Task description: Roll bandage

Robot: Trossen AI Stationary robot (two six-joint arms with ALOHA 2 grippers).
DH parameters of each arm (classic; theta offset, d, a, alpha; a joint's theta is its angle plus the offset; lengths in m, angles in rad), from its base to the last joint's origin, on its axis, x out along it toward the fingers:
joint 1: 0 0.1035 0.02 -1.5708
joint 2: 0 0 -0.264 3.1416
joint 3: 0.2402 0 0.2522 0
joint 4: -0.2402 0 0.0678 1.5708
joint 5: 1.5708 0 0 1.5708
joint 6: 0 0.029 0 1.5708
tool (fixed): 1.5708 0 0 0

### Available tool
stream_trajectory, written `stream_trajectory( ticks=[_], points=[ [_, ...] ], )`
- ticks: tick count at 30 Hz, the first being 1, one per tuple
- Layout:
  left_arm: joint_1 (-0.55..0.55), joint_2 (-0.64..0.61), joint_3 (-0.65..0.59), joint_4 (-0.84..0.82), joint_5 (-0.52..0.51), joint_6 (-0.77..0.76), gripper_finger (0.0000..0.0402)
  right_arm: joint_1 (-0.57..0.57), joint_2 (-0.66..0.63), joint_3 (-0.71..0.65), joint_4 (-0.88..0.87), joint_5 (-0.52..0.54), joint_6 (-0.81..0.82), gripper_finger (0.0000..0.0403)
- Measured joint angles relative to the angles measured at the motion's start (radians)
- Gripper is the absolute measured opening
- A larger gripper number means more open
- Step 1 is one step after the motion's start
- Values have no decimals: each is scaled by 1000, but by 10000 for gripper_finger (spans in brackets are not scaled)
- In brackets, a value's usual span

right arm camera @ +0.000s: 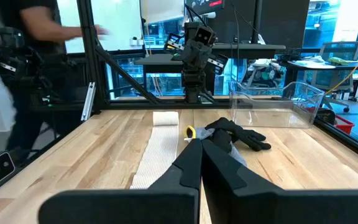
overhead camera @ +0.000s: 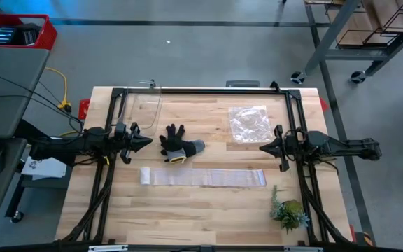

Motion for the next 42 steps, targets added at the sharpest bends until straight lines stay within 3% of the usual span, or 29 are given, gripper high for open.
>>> stream_trajectory(
  ticks=[31,36,42],
  points=[
    [0,0,0,0,-1,5,1,0,0,0,0,0,0,0],
    [3,0,0,6,-113,158,1,0,0,0,0,0,0,0],
    [2,4,0,173,-199,-70,1,0,0,0,0,0,0,0]
  ],
)
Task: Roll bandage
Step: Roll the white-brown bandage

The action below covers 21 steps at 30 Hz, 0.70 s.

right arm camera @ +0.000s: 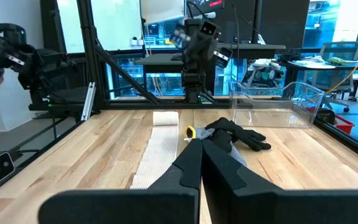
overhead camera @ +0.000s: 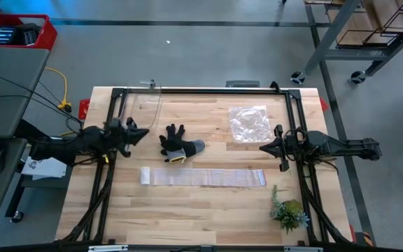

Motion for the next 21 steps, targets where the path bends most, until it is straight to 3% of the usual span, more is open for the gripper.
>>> stream_trajectory(
  ticks=[5,10,15,18,21],
  points=[
    [0,1,0,169,-239,-279,1,0,0,0,0,0,0,0],
    [1,77,0,335,-346,-367,1,0,0,0,0,0,0,0],
    [1,307,110,421,-182,-422,1,0,0,0,0,0,0,0],
    [-2,480,266,410,-94,-402,1,0,0,0,0,0,0,0],
    [-3,638,493,329,1,-255,1,-2,0,0,3,30,-29,0]
  ],
)
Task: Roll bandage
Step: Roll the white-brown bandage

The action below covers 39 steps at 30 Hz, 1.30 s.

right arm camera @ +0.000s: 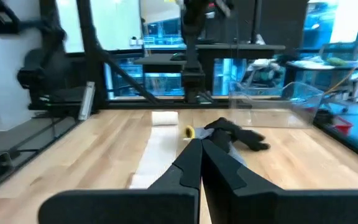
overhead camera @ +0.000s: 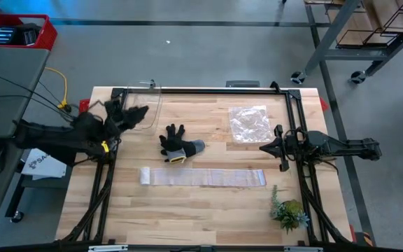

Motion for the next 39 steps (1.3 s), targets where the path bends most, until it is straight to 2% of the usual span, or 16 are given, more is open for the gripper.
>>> stream_trajectory(
  ticks=[3,5,7,10,12,14,18,20,26,30,32,35,39],
  points=[
    [0,123,265,-287,65,168,1,-8,1,0,77,87,-82,0],
    [0,188,438,-563,65,240,1,-12,1,1,277,89,-27,0],
    [4,240,590,-815,58,273,0,-20,4,11,544,107,109,0],
    [13,284,758,-1068,36,289,0,-29,11,52,932,269,392,0],
    [16,284,808,-1154,39,279,0,-34,21,83,985,336,499,0],
    [17,266,818,-1194,54,256,0,-33,60,144,834,314,577,0],
    [13,214,761,-1361,71,119,0,-32,245,307,380,313,739,0],
    [1,188,698,-1426,84,18,0,-33,378,369,253,334,800,0],
    [-68,115,446,-1495,158,-282,0,-33,732,526,212,390,865,0],
    [-141,75,279,-1616,158,-555,0,-36,911,644,235,349,904,0],
    [-188,50,206,-1642,153,-689,0,-46,983,711,221,277,861,0],
    [-261,21,107,-1624,152,-840,0,-61,1082,812,103,178,870,0],
    [-338,16,6,-1569,174,-979,0,-70,1181,948,-196,175,976,0]
  ],
)
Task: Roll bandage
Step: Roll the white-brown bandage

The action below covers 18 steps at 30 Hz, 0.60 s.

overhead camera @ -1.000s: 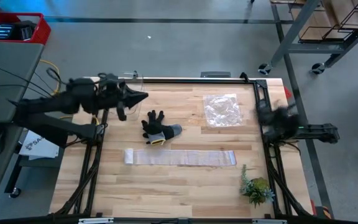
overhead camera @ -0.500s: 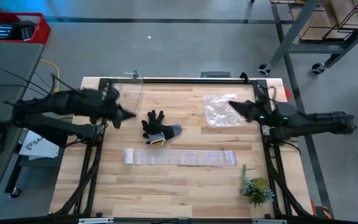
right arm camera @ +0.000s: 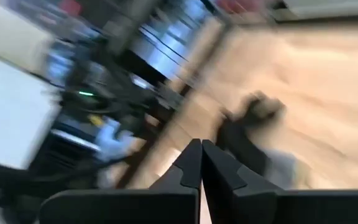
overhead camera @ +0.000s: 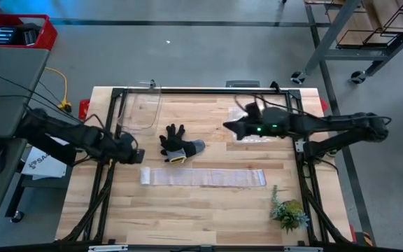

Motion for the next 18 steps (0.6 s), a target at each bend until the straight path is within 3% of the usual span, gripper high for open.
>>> stream_trajectory(
  ticks=[4,8,12,14,18],
  points=[
    [-83,2,-44,12,14,-106,0,0,64,95,-280,-16,16,0],
    [-182,26,-45,-5,-50,-265,0,0,74,124,-435,-23,1,0],
    [-280,138,-63,22,-59,-438,0,-17,72,90,-480,-50,-13,0],
    [-312,203,-76,120,-90,-515,0,-29,72,62,-471,-74,-15,0],
    [-316,308,-83,171,-112,-571,0,-39,72,29,-433,-106,-46,0]
  ],
)
